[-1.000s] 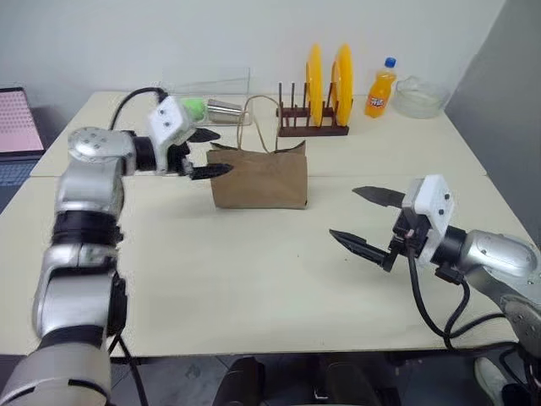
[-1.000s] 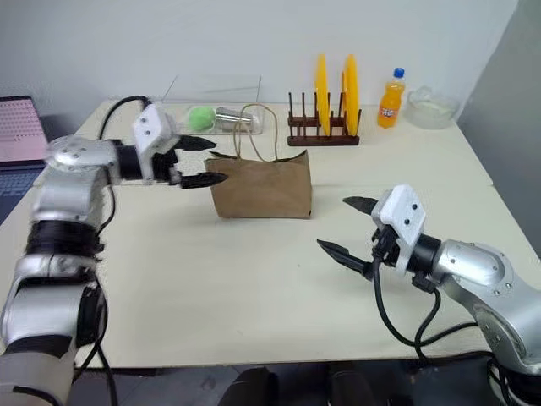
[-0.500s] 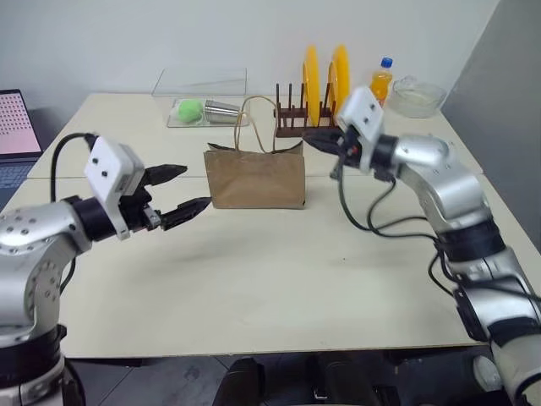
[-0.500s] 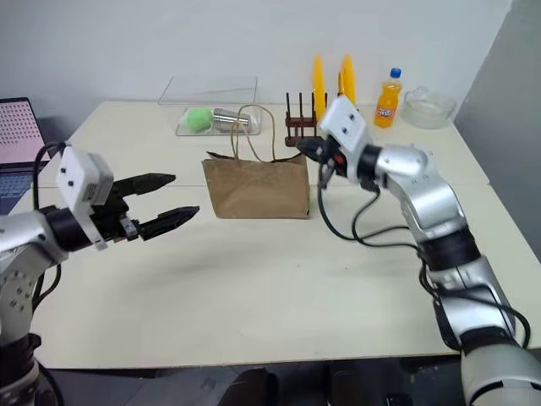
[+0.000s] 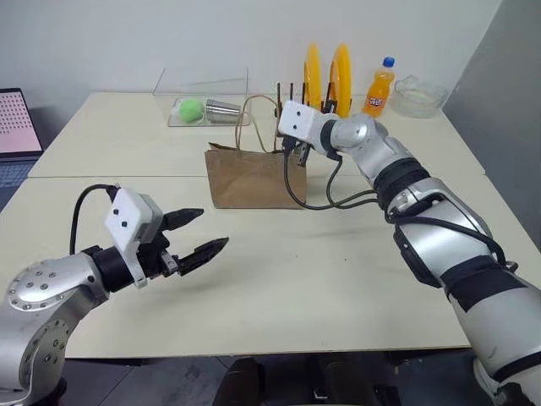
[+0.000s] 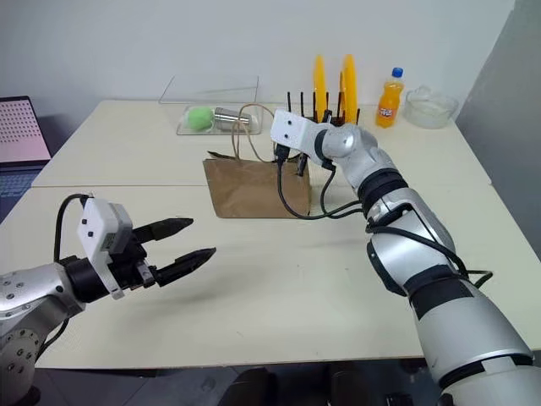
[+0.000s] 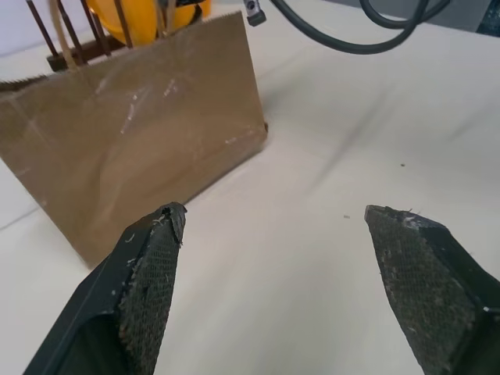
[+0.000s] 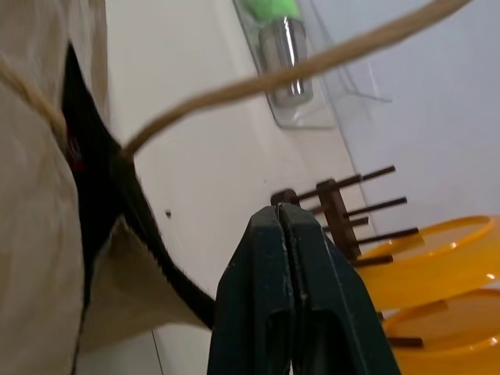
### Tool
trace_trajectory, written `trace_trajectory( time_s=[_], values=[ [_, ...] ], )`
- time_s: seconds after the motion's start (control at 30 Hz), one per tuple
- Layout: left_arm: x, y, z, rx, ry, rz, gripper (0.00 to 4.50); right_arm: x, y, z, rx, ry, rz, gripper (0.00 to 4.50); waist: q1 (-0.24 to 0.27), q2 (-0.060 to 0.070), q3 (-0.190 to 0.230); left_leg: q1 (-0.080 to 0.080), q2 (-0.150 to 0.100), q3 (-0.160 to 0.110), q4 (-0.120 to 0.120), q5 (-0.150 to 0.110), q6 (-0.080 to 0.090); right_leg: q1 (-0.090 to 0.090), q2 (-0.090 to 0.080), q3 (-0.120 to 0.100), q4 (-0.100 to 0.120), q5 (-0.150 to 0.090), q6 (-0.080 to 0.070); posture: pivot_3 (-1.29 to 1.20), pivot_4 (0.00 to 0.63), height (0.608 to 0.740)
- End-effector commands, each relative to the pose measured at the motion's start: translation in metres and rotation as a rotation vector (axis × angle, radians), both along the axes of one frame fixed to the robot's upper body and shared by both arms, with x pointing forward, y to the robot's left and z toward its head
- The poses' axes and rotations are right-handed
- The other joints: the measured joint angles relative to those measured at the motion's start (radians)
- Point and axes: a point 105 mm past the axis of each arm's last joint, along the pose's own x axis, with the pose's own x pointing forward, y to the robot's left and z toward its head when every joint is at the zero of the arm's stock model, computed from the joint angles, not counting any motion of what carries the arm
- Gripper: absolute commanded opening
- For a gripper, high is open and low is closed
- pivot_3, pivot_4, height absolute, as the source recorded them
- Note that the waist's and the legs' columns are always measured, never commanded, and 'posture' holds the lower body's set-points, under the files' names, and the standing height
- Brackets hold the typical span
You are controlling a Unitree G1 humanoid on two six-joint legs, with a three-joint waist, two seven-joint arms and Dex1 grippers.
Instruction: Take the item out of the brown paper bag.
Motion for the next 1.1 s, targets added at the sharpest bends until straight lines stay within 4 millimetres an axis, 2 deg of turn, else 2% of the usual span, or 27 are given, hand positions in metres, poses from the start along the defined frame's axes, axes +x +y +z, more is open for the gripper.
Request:
trace_trajectory(
  time_s=[0.03,0.17,0.4,0.57,0.7,0.93,1.0,1.1],
  values=[
    [-0.005,-0.006,0.002,0.051,-0.035,-0.038,3.90,-0.002,0.005,0.007,-0.045,-0.023,0.033,0.03,-0.001,0.000,0.000,0.000,0.000,0.000,0.000,0.000,0.000,0.000,0.000,0.000,0.000,0.000,0.000,0.00,0.150,0.740],
    [-0.013,-0.007,-0.009,0.092,-0.001,-0.081,3.90,-0.018,0.016,-0.005,-0.070,0.081,0.181,0.03,-0.003,0.001,0.000,0.000,0.000,0.000,0.000,-0.002,0.003,0.000,0.000,0.000,0.000,0.000,0.000,0.00,0.150,0.740],
    [-0.026,-0.003,-0.029,0.163,0.060,-0.150,3.90,-0.050,0.023,-0.023,-0.147,0.197,0.453,0.03,-0.003,0.002,0.001,0.001,0.000,-0.001,-0.001,-0.002,0.004,0.000,0.000,-0.001,0.000,0.000,0.000,0.00,0.150,0.740],
    [-0.035,0.002,-0.047,0.194,0.092,-0.184,3.90,-0.072,0.022,-0.030,-0.132,0.250,0.557,0.03,-0.001,0.002,0.001,0.001,0.000,-0.001,-0.001,-0.002,0.004,0.000,0.000,-0.001,0.000,0.000,0.000,0.00,0.150,0.740],
    [-0.040,0.009,-0.058,0.221,0.109,-0.215,3.90,-0.101,0.020,-0.040,-0.131,0.289,0.635,0.03,0.001,0.003,0.002,0.001,0.001,-0.002,-0.002,-0.002,0.004,0.000,0.000,-0.002,-0.001,0.000,0.000,0.00,0.150,0.740],
    [-0.050,0.027,-0.063,0.312,0.221,-0.319,3.90,-0.115,0.017,-0.020,0.012,0.252,0.597,0.03,0.001,0.004,0.002,0.001,0.001,-0.002,-0.002,-0.002,0.004,0.000,0.000,-0.002,0.000,-0.001,-0.001,0.00,0.150,0.740],
    [-0.044,0.037,-0.060,0.376,0.217,-0.327,3.90,-0.123,0.010,-0.010,0.140,0.287,0.580,0.03,0.001,0.004,0.002,0.001,0.001,-0.002,-0.002,-0.002,0.004,0.000,0.000,-0.003,-0.001,-0.001,-0.001,0.00,0.150,0.740],
    [-0.029,0.043,-0.051,0.417,0.164,-0.304,3.90,-0.144,-0.003,-0.013,0.229,0.350,0.577,0.03,0.015,0.004,0.003,0.000,0.001,-0.004,-0.002,-0.002,0.004,0.001,0.000,-0.005,-0.001,-0.002,-0.002,0.00,0.150,0.740]
  ],
)
